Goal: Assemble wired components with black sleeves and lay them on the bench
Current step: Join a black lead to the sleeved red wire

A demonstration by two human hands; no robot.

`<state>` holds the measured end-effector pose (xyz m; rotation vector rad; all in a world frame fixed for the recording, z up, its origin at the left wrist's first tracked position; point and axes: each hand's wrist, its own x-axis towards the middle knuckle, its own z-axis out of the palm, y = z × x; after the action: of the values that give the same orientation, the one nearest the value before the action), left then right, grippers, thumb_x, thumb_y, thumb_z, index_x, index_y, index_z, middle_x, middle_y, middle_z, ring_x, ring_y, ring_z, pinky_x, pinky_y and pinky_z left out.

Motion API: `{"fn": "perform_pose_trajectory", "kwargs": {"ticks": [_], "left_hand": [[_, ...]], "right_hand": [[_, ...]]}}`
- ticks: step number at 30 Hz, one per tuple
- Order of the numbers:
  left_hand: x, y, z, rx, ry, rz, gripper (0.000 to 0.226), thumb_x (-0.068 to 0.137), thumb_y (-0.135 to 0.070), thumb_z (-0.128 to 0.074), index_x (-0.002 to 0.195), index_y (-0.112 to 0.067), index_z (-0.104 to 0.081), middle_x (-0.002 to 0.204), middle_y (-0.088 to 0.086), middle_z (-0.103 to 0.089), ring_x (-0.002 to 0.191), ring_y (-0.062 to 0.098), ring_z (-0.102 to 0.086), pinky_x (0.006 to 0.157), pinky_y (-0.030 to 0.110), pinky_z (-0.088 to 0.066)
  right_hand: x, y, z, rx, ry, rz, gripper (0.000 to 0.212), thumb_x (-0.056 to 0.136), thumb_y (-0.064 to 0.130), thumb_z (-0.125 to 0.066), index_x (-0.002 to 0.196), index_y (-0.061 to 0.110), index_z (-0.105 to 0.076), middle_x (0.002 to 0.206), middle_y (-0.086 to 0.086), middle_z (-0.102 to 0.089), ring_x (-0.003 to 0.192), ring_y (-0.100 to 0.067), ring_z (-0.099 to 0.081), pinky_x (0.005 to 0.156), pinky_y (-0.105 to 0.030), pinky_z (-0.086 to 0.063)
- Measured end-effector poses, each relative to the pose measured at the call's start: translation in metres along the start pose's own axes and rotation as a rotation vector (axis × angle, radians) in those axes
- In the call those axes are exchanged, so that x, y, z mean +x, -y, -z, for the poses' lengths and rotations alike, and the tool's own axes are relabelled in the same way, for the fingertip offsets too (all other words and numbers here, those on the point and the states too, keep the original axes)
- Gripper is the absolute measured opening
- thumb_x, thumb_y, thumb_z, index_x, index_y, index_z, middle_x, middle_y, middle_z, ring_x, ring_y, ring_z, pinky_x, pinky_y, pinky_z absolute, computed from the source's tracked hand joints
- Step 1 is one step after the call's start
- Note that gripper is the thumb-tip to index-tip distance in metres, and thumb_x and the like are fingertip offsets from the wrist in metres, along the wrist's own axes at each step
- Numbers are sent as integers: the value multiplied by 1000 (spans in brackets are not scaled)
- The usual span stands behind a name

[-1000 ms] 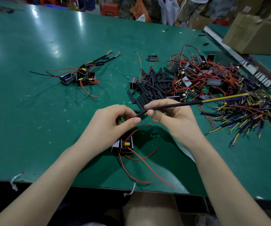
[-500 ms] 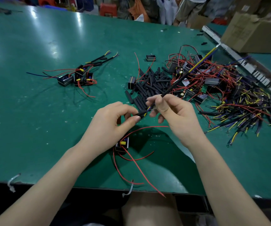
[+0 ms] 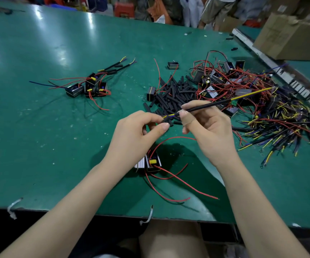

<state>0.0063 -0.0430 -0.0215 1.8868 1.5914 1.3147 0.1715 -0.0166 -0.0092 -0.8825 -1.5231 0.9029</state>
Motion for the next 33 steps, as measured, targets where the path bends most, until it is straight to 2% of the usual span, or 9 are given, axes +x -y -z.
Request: {"fn": "perform_pose_trajectory", "kwargs": {"ticks": [2, 5, 11, 16, 18, 23, 28, 31, 33], "left_hand": [[2, 1, 1, 111, -9, -37, 15, 84, -31, -70, 93, -20, -74, 73, -6, -56, 60, 7, -43, 65, 26, -39], [4, -1, 1, 205, 5, -103, 18, 86, -31, -68, 96, -17, -74, 75, -7, -52, 71, 15, -45, 67, 28, -34], [4, -1, 1, 137, 8, -153, 16, 88, -20, -65, 99, -11, -73, 88, 4, -63, 84, 25, -58, 76, 31, -41], [5, -2, 5, 457, 40, -366, 21, 87, -26, -62, 97, -12, -73, 84, 7, -65, 76, 33, -55, 63, 39, -44], [7, -2, 5, 557, 71, -427, 20, 87, -27, -61, 96, -14, -73, 83, 5, -64, 77, 32, -56, 61, 37, -40], [4, -7, -4, 357, 64, -256, 27, 89, -34, -56, 90, -13, -73, 84, 4, -64, 81, 32, -53, 69, 43, -44], [1, -9, -18, 149, -53, -76, 18, 92, -30, -59, 91, -16, -70, 86, 1, -60, 87, 27, -52, 78, 42, -41], [0, -12, -21, 160, -91, -64, 19, 93, -29, -58, 89, -14, -70, 85, 3, -60, 86, 30, -53, 76, 43, -42], [0, -11, -20, 311, -97, -148, 20, 91, -29, -61, 88, -13, -71, 84, 5, -61, 83, 32, -53, 70, 40, -40]], "right_hand": [[-1, -1, 0, -40, 31, -11, 17, 89, 2, -64, 88, 19, -64, 64, 11, -62, 52, -6, -55, 56, -17, -46], [0, -1, 2, -36, 34, -32, 18, 89, 2, -64, 88, 20, -64, 62, 12, -62, 50, -2, -53, 51, -15, -43], [4, -2, 6, 64, 77, -129, 18, 90, 0, -61, 90, 18, -62, 63, 11, -63, 44, -3, -45, 46, -14, -39], [3, -2, 4, 57, 26, -106, 30, 87, -2, -63, 102, 22, -53, 81, 5, -65, 58, 3, -55, 54, -11, -42], [3, -1, 3, 37, 23, -81, 31, 86, -4, -64, 98, 21, -51, 81, 3, -65, 63, 3, -58, 56, -11, -42], [4, -2, 5, 102, 22, -148, 27, 83, -4, -67, 88, 18, -52, 76, -4, -64, 54, 2, -53, 50, -9, -38], [5, -4, 5, 133, -22, -178, 27, 84, -1, -68, 87, 20, -51, 62, 10, -65, 47, 2, -51, 45, -10, -36], [4, -4, 3, 125, -39, -157, 28, 83, -3, -68, 87, 19, -51, 63, 12, -64, 51, 2, -55, 49, -9, -39], [4, -4, 2, 98, -20, -139, 30, 82, -4, -68, 86, 19, -50, 65, 11, -64, 56, 2, -57, 50, -9, -40]]}}
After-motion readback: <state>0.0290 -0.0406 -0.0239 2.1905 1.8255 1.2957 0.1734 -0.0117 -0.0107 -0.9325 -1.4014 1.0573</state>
